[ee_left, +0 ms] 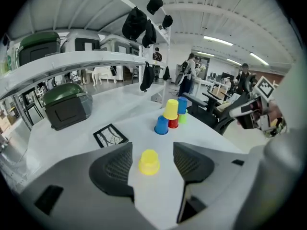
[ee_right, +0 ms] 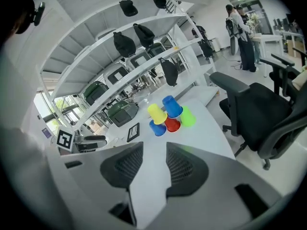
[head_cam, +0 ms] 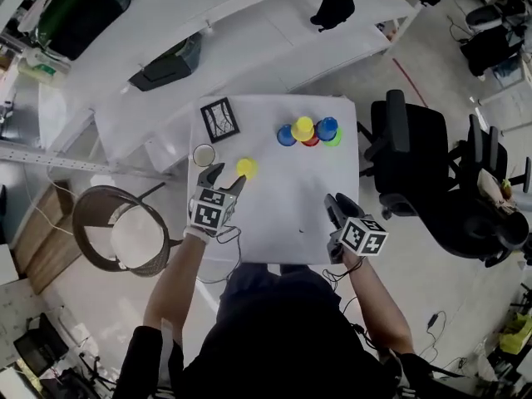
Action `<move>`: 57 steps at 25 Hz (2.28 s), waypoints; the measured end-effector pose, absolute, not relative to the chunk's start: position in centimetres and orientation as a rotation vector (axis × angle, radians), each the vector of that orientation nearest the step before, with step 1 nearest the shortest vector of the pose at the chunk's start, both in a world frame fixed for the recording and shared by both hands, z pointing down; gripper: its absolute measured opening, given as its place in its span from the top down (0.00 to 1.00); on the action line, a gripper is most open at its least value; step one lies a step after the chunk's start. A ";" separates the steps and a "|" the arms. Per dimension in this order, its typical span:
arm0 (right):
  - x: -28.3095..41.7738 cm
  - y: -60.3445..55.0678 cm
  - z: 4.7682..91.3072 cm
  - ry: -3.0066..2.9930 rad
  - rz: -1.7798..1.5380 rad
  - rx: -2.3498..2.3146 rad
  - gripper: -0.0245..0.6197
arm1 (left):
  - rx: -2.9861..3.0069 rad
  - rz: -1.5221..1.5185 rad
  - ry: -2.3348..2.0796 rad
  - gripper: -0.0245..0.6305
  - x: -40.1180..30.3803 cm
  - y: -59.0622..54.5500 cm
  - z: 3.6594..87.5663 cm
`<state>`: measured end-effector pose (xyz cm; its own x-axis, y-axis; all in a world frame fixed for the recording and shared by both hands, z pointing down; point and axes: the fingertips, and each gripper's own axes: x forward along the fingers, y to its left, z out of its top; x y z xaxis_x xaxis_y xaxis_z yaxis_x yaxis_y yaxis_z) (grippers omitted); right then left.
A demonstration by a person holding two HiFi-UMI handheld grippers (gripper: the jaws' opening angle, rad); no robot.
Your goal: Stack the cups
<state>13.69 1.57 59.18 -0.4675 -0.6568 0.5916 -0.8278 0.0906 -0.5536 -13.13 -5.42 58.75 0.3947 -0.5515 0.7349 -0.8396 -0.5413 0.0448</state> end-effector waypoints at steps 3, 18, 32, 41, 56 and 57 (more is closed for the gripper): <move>12.1 1.7 59.0 -2.167 1.300 1.492 0.73 | 2.220 0.956 -1.215 0.56 -14.9 -4.0 59.5; 7.3 4.8 57.1 -2.059 1.254 1.604 0.74 | 2.339 1.038 -1.030 0.56 -16.0 -3.8 64.4; 8.0 9.9 58.6 -1.894 1.350 1.774 0.74 | 2.417 1.165 -0.945 0.56 -14.3 -6.7 69.1; 9.7 8.6 59.3 -1.934 1.377 1.760 0.74 | 2.425 1.211 -0.932 0.56 -12.6 -7.2 69.6; 11.5 8.7 60.4 -1.949 1.393 1.687 0.75 | 2.335 1.283 -0.972 0.64 -12.1 -7.4 69.7; 11.6 8.6 60.4 -1.954 1.393 1.684 0.75 | 2.333 1.288 -0.969 0.64 -12.0 -7.3 69.4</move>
